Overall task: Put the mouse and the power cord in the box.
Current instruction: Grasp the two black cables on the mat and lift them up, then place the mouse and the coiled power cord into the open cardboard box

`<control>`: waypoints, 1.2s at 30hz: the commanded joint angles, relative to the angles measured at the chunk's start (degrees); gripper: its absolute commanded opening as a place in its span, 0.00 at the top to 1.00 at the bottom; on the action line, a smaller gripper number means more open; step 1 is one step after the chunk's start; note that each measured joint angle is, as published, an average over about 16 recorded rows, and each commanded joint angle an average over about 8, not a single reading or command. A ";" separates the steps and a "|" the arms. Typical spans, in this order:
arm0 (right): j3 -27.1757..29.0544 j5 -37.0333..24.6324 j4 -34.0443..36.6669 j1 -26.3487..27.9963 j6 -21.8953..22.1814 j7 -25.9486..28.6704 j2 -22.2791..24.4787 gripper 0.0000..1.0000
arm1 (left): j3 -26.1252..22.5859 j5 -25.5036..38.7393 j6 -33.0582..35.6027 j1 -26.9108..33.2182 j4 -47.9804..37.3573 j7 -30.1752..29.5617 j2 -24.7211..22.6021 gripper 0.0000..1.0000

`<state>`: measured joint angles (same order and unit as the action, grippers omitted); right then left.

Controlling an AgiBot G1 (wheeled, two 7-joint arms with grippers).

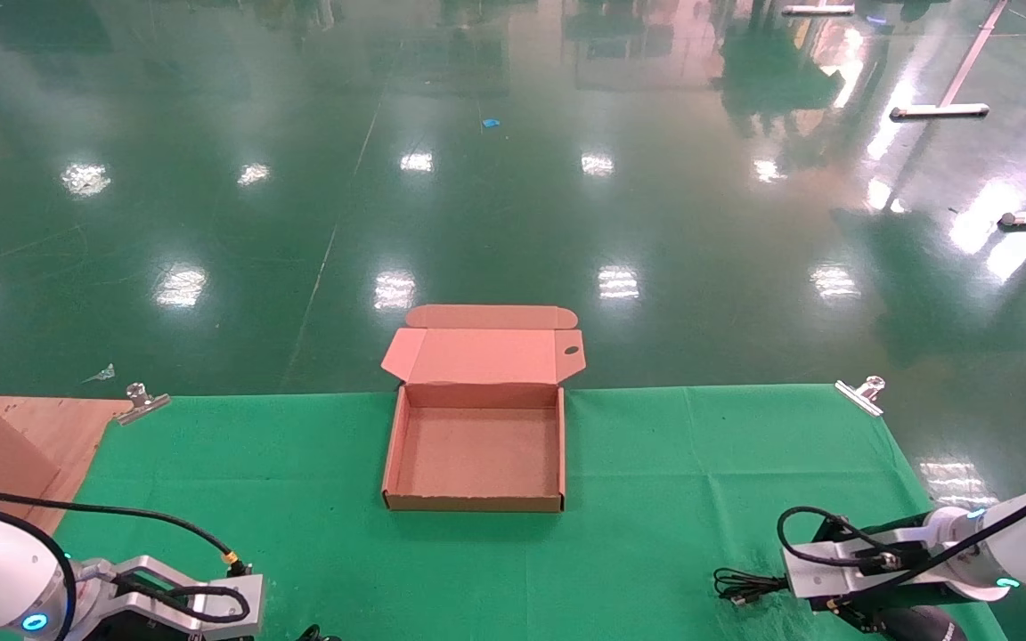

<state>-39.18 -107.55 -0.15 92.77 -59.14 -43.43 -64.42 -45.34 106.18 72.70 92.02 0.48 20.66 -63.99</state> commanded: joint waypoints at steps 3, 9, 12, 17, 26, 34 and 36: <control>0.30 0.42 -0.25 1.06 -1.04 -0.07 0.52 1.00 | -0.07 0.09 0.64 0.87 0.18 0.24 0.23 1.00; 1.51 2.18 -1.28 4.50 -4.67 -0.70 1.34 1.00 | -0.45 0.64 2.00 4.11 1.15 0.65 0.33 1.00; 2.12 3.09 -1.76 6.78 -7.22 -0.80 1.50 1.00 | -0.60 0.87 2.63 6.13 1.78 0.82 0.07 1.00; 2.79 4.13 -2.59 10.97 -12.02 -0.69 0.64 1.00 | -0.73 1.11 3.07 9.97 2.90 0.94 -0.96 1.00; 3.82 5.71 -3.28 16.60 -14.19 1.01 -5.04 1.00 | -0.48 0.98 -0.26 17.28 4.51 0.92 -5.74 1.00; 4.76 7.05 -3.57 17.07 -5.51 3.24 -12.04 1.00 | -0.07 0.83 -11.85 18.44 4.44 1.46 -10.83 1.00; 4.95 7.49 -4.20 16.54 -4.19 3.59 -12.89 1.00 | 0.05 0.70 -13.86 18.17 4.25 1.67 -11.61 1.00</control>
<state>-34.41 -100.02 -5.03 109.00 -63.84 -39.86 -76.55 -45.27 106.78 59.97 110.11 4.80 22.41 -75.13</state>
